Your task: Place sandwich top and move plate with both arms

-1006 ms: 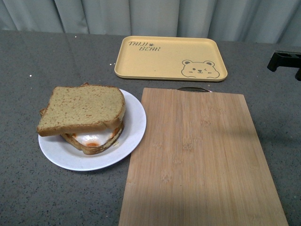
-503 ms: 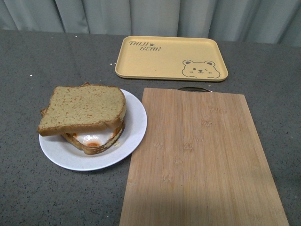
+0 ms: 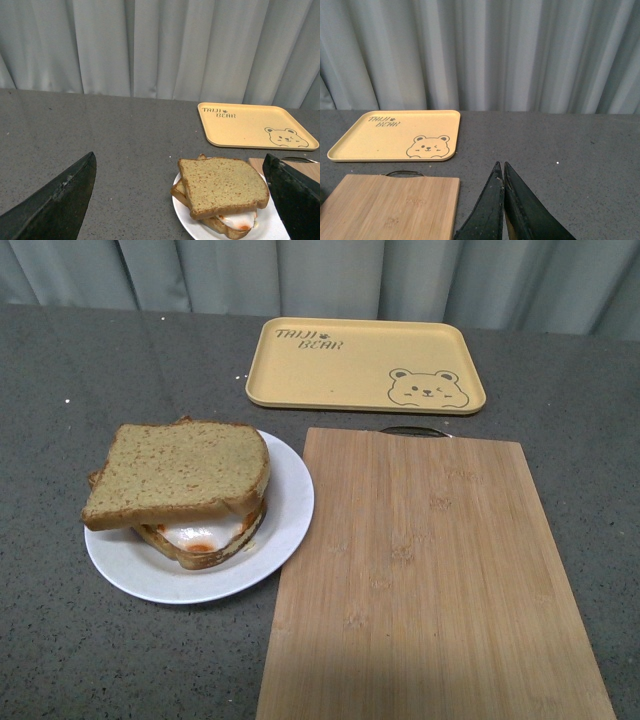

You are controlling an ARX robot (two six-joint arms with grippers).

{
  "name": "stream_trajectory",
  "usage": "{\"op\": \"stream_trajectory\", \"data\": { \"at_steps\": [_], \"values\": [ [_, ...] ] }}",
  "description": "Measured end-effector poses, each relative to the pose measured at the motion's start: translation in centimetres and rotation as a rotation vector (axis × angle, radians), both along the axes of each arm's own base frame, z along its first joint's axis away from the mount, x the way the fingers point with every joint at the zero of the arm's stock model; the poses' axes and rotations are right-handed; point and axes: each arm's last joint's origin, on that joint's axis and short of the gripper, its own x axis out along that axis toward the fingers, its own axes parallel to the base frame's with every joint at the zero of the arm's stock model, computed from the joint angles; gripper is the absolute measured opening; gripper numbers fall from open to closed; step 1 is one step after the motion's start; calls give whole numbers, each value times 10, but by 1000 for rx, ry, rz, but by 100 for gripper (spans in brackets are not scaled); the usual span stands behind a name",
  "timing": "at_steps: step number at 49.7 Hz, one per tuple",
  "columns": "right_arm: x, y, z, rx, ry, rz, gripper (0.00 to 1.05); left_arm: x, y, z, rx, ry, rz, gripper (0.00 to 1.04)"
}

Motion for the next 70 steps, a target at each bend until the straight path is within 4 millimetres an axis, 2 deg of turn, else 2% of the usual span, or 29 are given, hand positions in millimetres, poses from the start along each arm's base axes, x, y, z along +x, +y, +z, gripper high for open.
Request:
{"op": "stream_trajectory", "data": {
  "at_steps": [32,62,70],
  "values": [
    [-23,0,6,0,-23,0,1,0,0,0,0,0,0,98],
    [-34,0,6,0,-24,2,1,0,0,0,0,0,0,98],
    [-43,0,2,0,-5,3,1,0,0,0,0,0,0,98]
  ]
}}
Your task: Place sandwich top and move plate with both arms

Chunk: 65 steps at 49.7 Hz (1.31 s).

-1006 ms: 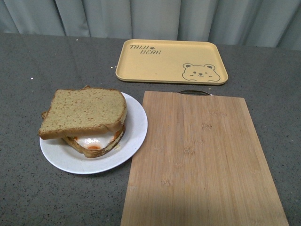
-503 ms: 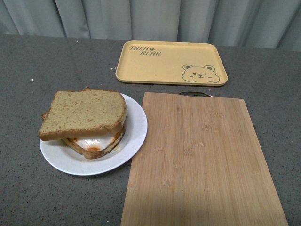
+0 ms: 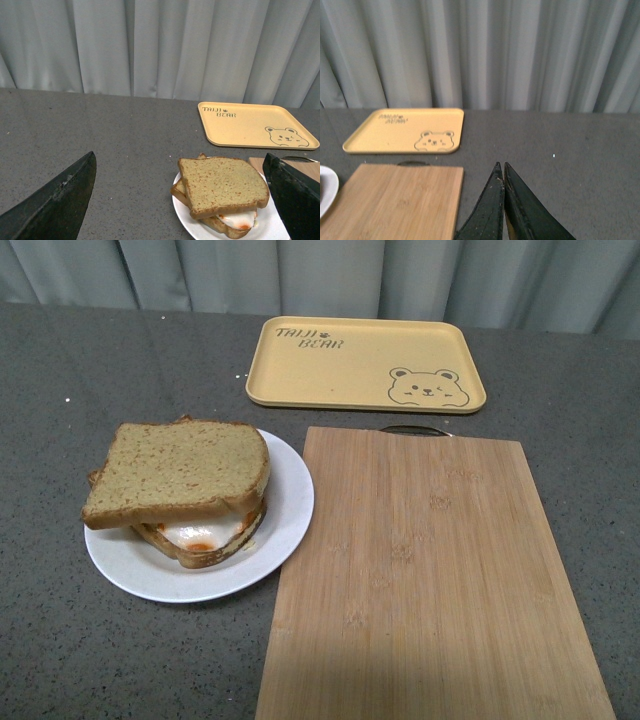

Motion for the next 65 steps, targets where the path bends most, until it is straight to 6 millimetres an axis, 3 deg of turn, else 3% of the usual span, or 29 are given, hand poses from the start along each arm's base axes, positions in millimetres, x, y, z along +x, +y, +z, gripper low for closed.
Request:
{"op": "stream_trajectory", "data": {
  "at_steps": [10,20,25,32,52,65],
  "values": [
    [-1,0,1,-2,-12,0,2,0,0,0,0,0,-1,98],
    [-1,0,1,-1,-13,0,46,0,0,0,0,0,0,98],
    [-1,0,1,-1,-13,1,69,5,-1,-7,-168,347,-21,98],
    [-1,0,1,0,-13,0,97,25,-13,-16,-384,539,-25,98],
    [-1,0,1,-1,-12,0,95,82,-31,-47,-661,754,45,98],
    [-1,0,1,-1,-13,0,95,109,-44,-85,-750,882,82,98]
  ]
}}
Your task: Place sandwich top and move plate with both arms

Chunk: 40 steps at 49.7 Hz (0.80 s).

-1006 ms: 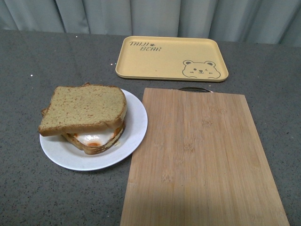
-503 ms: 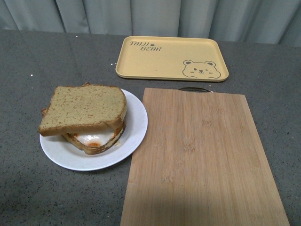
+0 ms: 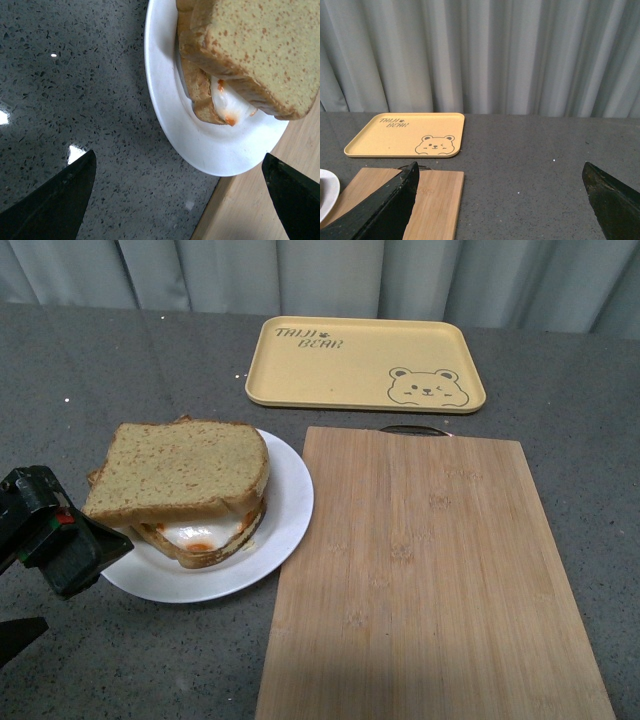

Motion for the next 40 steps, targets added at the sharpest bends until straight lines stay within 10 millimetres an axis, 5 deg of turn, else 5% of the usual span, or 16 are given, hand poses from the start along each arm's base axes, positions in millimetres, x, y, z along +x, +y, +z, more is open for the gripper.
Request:
{"op": "stream_trajectory", "data": {
  "at_steps": [23,40],
  "values": [
    [0,0,0,0,0,0,95,28,-12,-25,-34,58,57,98],
    [0,0,0,0,0,0,95,46,-18,-41,-68,89,104,40]
  ]
}}
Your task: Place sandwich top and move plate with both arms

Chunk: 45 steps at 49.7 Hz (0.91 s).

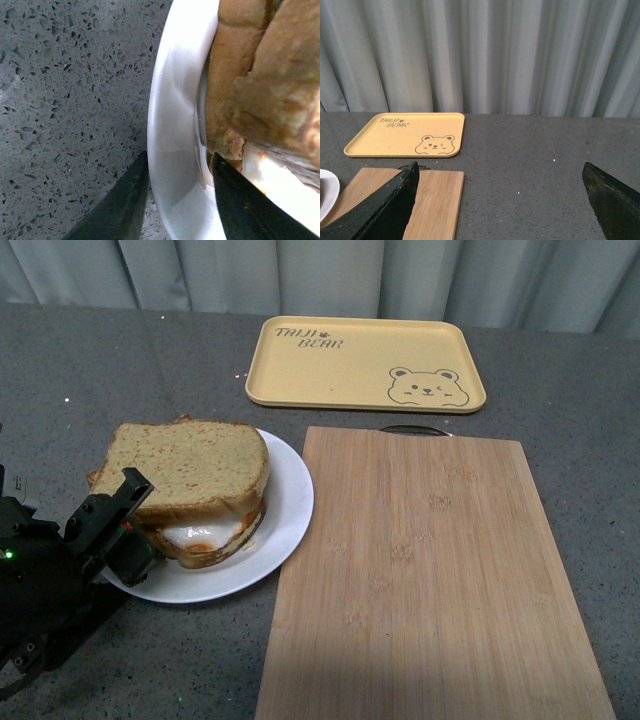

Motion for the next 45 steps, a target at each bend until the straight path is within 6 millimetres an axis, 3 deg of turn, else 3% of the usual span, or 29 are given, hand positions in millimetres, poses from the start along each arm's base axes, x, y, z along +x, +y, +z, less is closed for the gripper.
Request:
{"op": "stream_trajectory", "data": {
  "at_steps": [6,12,33,39,45],
  "values": [
    [0,0,0,0,0,0,95,3,4,0,-37,3,39,17],
    [0,0,0,0,0,0,95,7,9,6,-95,-39,63,5],
    [0,0,0,0,0,0,95,1,23,24,-333,-297,142,4],
    [0,0,0,0,0,0,95,20,15,38,-401,-381,156,4],
    [0,0,0,0,0,0,95,47,-7,42,-421,-390,150,4]
  ]
}}
